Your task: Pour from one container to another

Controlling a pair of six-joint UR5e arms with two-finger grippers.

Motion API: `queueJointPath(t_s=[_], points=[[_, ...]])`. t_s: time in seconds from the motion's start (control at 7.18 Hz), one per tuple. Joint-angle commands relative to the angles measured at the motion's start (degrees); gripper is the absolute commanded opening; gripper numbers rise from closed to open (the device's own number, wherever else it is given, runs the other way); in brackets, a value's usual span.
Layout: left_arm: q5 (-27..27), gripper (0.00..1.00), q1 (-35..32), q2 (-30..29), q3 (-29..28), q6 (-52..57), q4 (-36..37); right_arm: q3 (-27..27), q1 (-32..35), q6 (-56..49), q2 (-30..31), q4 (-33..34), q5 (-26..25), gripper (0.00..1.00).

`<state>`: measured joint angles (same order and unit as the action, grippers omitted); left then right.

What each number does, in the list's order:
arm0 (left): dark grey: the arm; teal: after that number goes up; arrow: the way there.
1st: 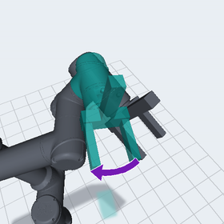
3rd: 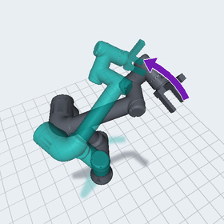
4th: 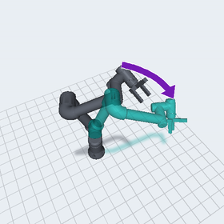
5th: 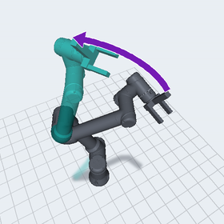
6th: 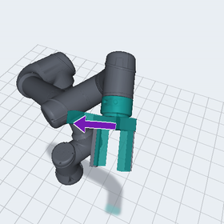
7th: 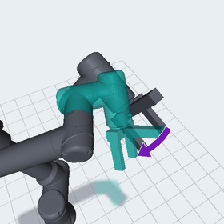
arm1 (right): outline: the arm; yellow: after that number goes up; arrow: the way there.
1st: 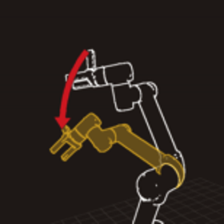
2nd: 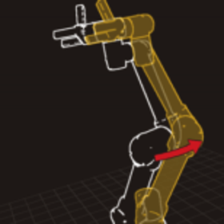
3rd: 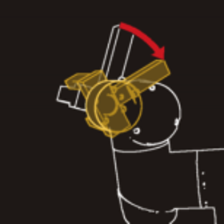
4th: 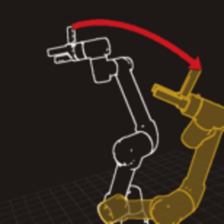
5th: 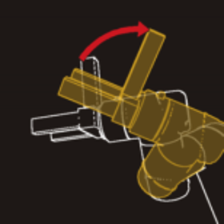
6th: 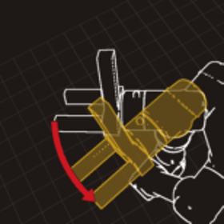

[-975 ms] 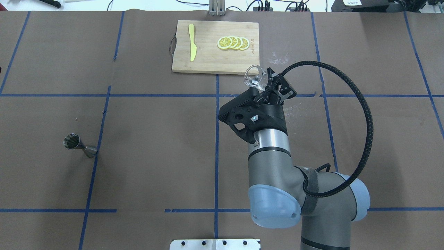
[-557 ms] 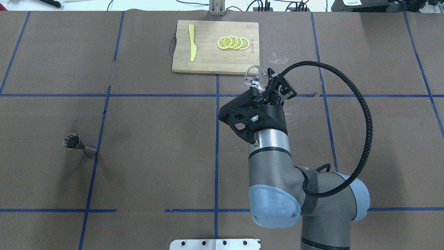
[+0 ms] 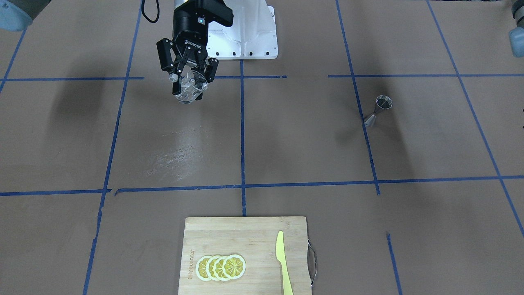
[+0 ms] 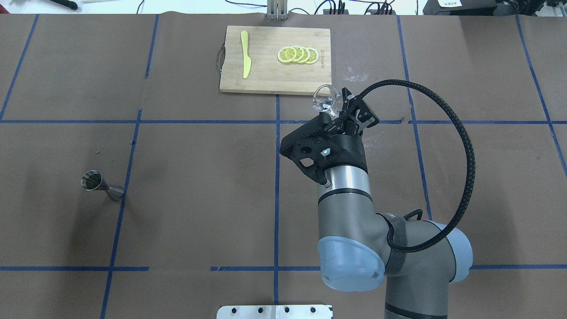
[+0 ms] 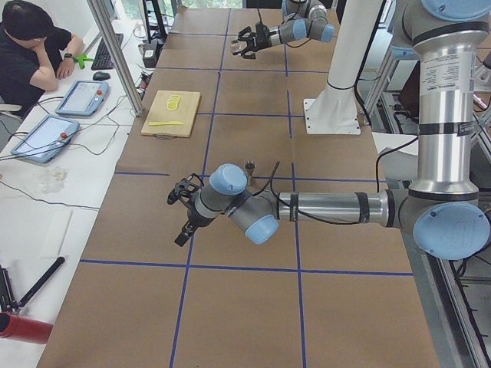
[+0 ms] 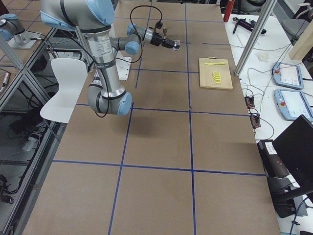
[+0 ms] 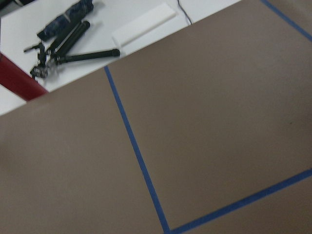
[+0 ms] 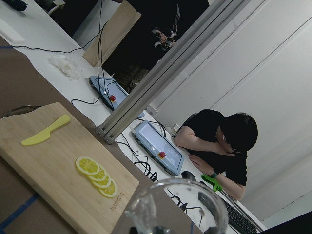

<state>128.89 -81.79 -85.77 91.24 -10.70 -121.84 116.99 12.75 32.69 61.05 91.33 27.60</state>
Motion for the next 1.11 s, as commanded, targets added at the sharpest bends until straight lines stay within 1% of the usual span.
queueJointPath(t_s=[0.0,0.14,0.28,0.42,0.7,0.98], points=[[3.7,1.00,-2.8,0.0,0.9,7.4,18.5,0.0,0.0,0.1,0.0,0.0,-0.1,0.00],[3.2,1.00,-4.1,-0.6,0.9,13.3,30.4,0.1,0.0,0.1,0.0,-0.1,-0.2,0.00],[3.6,1.00,-10.3,-2.4,1.0,16.2,36.3,0.0,-0.1,0.1,0.0,-0.1,-0.2,0.00],[3.8,1.00,-17.8,-3.8,1.3,16.3,36.7,0.1,0.0,0.1,0.2,-0.1,-0.1,0.00],[5.1,1.00,-18.0,-3.8,1.0,16.4,35.7,0.2,0.0,0.1,0.7,-0.7,0.0,0.00],[5.0,1.00,-17.7,-4.1,1.3,16.2,32.9,0.1,0.0,-0.1,4.8,-7.5,0.0,0.00]])
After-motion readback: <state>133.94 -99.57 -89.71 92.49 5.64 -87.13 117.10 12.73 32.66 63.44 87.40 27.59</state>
